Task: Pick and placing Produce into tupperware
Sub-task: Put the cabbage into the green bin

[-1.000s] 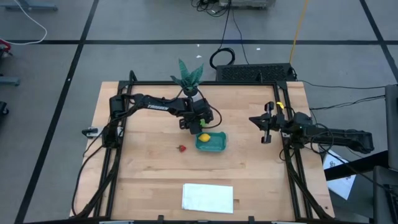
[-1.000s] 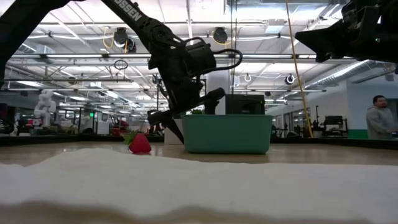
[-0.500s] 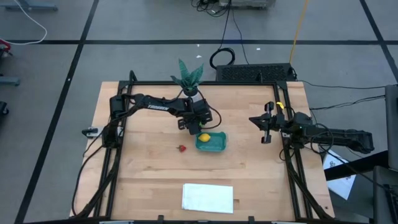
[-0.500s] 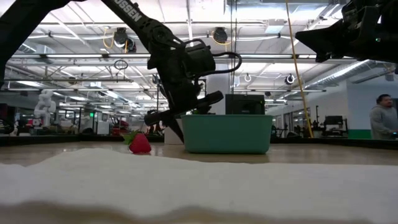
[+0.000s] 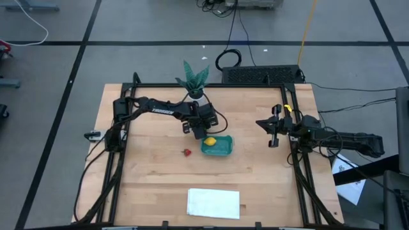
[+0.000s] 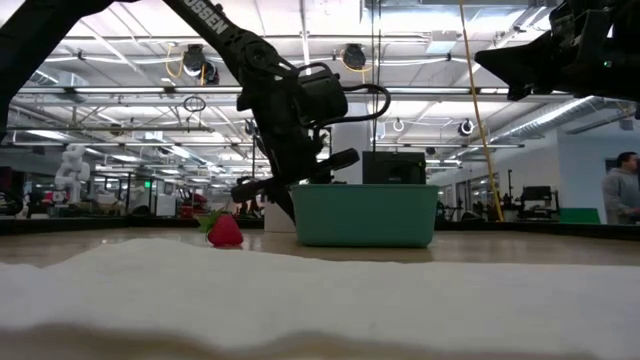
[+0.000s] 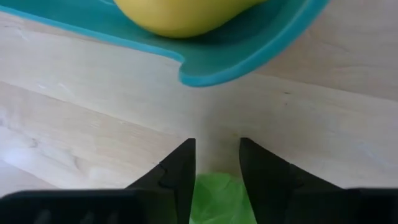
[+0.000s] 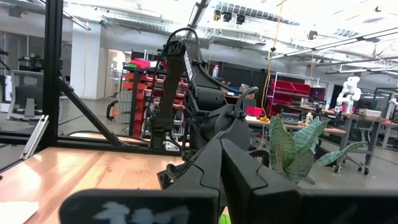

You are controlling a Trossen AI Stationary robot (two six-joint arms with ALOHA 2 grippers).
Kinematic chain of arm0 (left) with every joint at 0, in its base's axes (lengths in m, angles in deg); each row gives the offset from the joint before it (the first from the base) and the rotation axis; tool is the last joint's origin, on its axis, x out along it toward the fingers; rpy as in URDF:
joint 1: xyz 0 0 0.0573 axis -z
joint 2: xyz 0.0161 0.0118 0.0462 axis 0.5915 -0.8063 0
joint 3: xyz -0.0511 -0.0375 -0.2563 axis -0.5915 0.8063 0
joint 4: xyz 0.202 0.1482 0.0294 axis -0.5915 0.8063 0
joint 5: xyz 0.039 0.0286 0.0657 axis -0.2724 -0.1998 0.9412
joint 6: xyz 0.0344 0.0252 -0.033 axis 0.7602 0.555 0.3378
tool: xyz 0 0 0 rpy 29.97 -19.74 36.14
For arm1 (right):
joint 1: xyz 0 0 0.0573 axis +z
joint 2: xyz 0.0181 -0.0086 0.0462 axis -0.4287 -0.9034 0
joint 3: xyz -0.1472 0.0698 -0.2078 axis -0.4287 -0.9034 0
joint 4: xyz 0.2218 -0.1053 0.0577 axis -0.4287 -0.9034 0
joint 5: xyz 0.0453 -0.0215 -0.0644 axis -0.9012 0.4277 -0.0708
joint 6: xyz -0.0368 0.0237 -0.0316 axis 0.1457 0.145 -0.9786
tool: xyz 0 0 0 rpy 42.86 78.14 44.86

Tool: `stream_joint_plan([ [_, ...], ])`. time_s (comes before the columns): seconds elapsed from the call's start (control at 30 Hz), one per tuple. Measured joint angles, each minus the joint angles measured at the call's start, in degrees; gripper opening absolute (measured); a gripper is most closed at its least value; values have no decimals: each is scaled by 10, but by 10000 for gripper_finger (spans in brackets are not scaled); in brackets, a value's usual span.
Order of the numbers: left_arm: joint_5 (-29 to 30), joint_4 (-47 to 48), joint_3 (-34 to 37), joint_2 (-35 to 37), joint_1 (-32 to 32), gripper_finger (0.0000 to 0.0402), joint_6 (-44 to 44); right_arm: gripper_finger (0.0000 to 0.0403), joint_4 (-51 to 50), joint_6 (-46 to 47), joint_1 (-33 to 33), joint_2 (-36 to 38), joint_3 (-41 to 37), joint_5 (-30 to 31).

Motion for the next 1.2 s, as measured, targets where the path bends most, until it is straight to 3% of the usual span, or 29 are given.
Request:
stream_joint_plan([
  [0.2, 1, -1, -1, 0, 4, 174, -5, 0, 0, 0, 0, 0, 0, 0],
  [0.67, 24, 13, -20, -1, 6, 357, -115, 0, 0, 2, 0, 0, 0, -2],
  [0.83, 15, 27, -23, -1, -2, 365, -134, 0, 0, 2, 0, 0, 0, -2],
  [1.2, -56, 35, -23, -1, -25, 339, -149, 0, 0, 1, 0, 0, 0, -2],
])
